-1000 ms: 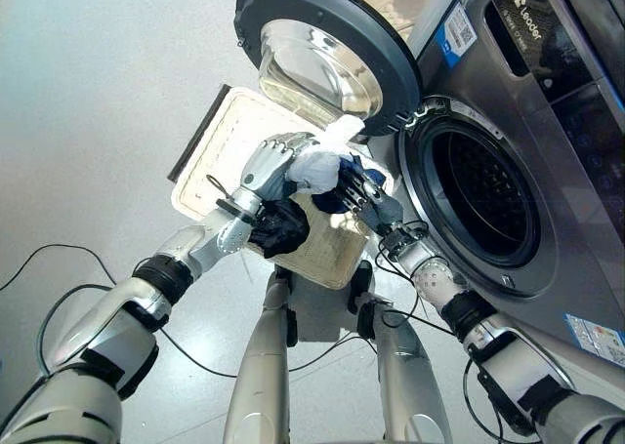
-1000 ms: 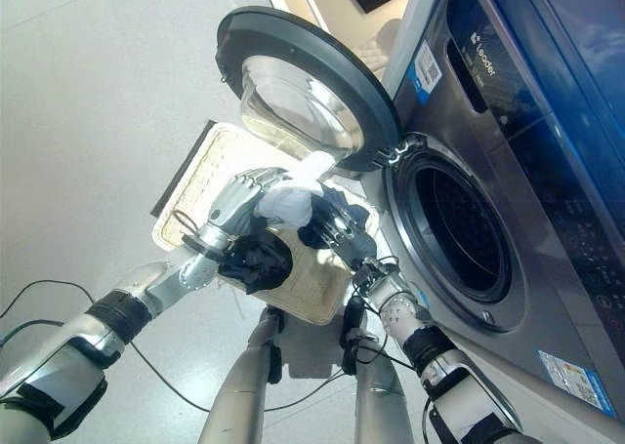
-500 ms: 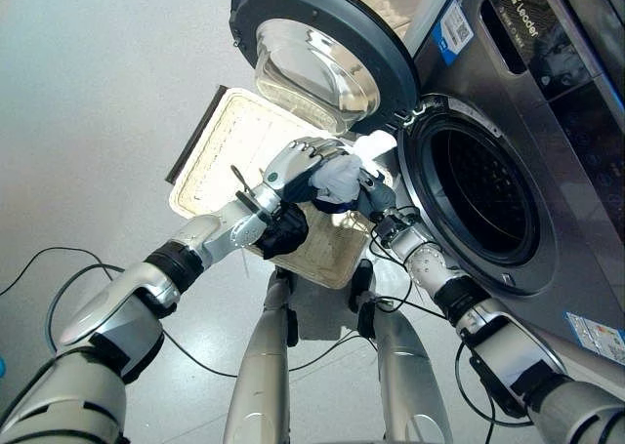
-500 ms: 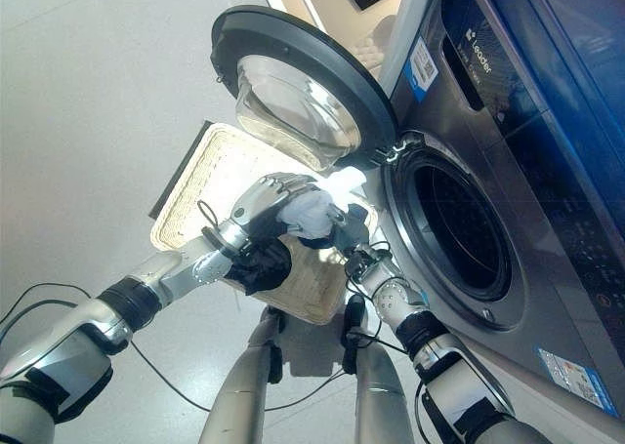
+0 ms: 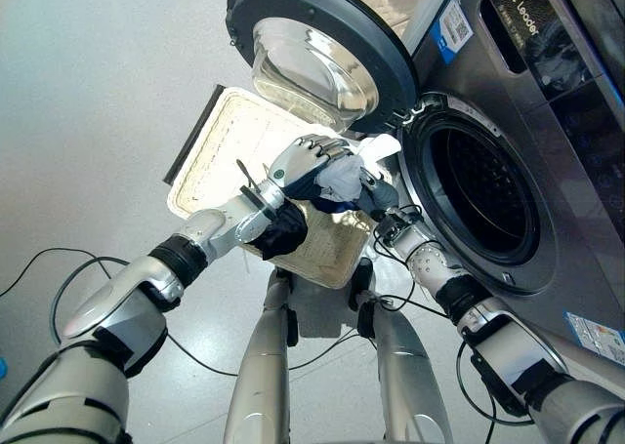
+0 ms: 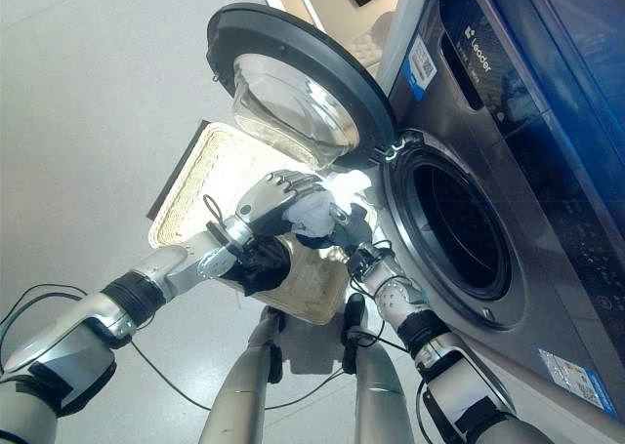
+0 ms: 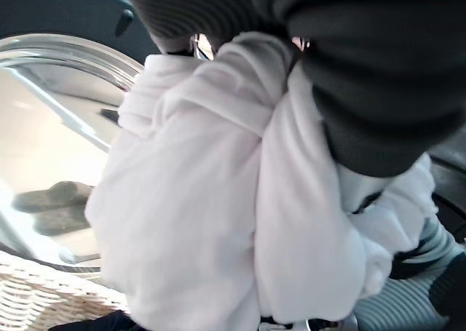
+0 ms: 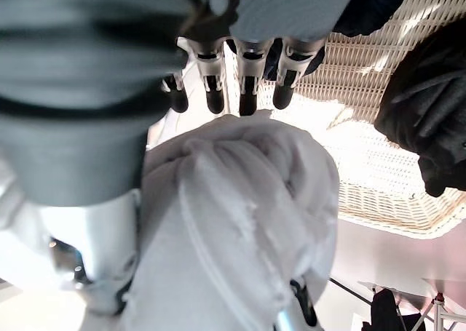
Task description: Put the clothes into the washing machine.
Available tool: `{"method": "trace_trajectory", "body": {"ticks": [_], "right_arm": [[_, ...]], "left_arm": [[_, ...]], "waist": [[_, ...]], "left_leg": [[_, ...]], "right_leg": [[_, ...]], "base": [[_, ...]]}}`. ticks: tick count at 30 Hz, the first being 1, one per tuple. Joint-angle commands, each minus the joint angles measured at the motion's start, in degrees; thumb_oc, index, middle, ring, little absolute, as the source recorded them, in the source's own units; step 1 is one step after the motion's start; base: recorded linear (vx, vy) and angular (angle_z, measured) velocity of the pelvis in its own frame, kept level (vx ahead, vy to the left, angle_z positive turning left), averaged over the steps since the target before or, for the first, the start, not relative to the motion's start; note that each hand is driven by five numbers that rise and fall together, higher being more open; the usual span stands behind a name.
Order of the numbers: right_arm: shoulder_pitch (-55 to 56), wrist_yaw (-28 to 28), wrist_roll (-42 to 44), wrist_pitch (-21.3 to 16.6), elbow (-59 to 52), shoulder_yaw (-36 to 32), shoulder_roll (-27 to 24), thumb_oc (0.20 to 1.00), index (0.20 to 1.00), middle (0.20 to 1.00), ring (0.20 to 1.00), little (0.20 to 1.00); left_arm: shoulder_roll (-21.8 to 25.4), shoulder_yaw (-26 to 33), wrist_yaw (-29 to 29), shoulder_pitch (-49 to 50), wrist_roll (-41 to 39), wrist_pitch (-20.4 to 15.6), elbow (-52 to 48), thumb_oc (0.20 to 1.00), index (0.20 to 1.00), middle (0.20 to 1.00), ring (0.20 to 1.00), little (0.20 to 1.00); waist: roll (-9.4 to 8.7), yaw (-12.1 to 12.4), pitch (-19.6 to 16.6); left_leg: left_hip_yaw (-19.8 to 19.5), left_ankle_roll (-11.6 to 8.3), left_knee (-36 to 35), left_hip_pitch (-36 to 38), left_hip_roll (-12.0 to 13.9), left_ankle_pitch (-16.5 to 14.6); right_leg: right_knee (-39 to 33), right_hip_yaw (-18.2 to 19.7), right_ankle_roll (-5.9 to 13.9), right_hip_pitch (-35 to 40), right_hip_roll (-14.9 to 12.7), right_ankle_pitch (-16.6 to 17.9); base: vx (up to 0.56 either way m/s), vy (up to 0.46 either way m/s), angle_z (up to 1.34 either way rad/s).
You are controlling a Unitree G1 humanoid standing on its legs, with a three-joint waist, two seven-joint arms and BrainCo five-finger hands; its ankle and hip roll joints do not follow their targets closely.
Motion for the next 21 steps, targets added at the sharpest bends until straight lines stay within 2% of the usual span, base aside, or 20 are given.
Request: {"method": "trace_trajectory", "body": {"ticks": [1, 5, 12, 16, 21], "right_arm": [[-5.0, 2.4, -7.4, 0.4, -3.1, 3.1, 1.4, 1.0, 1.0, 1.0, 1.0, 1.0], [-5.4, 3.1, -6.9, 1.9, -2.0, 3.5, 1.3, 1.0, 1.0, 1.0, 1.0, 1.0], [-6.0, 7.7, -5.8, 1.9, -0.2, 3.9, 1.1, 1.0, 1.0, 1.0, 1.0, 1.0], [-7.3, 10.2, -11.3, 2.6, 1.4, 5.1, 0.6, 1.0, 1.0, 1.0, 1.0, 1.0], [-8.0, 11.5, -13.6, 4.4, 3.3, 6.0, -0.4, 1.0, 1.0, 1.0, 1.0, 1.0]], "left_arm": [[-7.6, 0.9, -1.1, -4.1, 1.7, -0.3, 0.1, 0.2, 0.2, 0.2, 0.2, 0.2], [-7.7, 0.3, -1.5, -4.8, 1.8, 0.0, 1.2, 0.2, 0.2, 0.2, 0.2, 0.2], [-8.4, -0.5, -2.9, -5.9, 2.3, 1.0, 3.5, 0.2, 0.2, 0.2, 0.2, 0.2], [-8.4, -1.9, -2.7, -7.6, 5.4, 0.9, 4.7, 0.2, 0.2, 0.2, 0.2, 0.2], [-8.4, -2.9, -2.3, -8.3, 6.5, 0.1, 4.8, 0.2, 0.2, 0.2, 0.2, 0.2]], "waist": [[2.45, -0.5, -1.4], [2.37, -0.4, -1.4], [2.23, -0.5, -1.4], [2.19, -0.6, -1.4], [2.22, -0.6, -1.4]], "left_leg": [[1.9, -0.32, 2.3, 0.2, -4.4, -6.2], [1.9, -0.37, 2.3, 0.3, -4.3, -6.1], [1.6, -0.5, 2.2, 0.2, -4.4, -5.8], [1.6, -0.62, 2.4, -0.3, -4.4, -5.7], [1.5, -0.64, 2.6, -0.6, -4.4, -5.7]], "right_leg": [[-8.9, 0.3, 7.11, 0.4, 0.5, 8.4], [-9.0, 0.3, 7.11, 0.6, 0.5, 8.4], [-9.3, 0.2, 7.03, 0.8, 0.6, 8.4], [-9.3, -0.2, 7.02, 0.4, 0.5, 8.5], [-9.0, -0.1, 6.96, 0.1, 0.6, 8.5]], "base": [[0.0, 0.0, 0.0], [0.0, -0.008, 0.0], [0.0, 0.0, 0.0], [0.0, 0.0, 0.0], [0.0, 0.0, 0.0]]}}
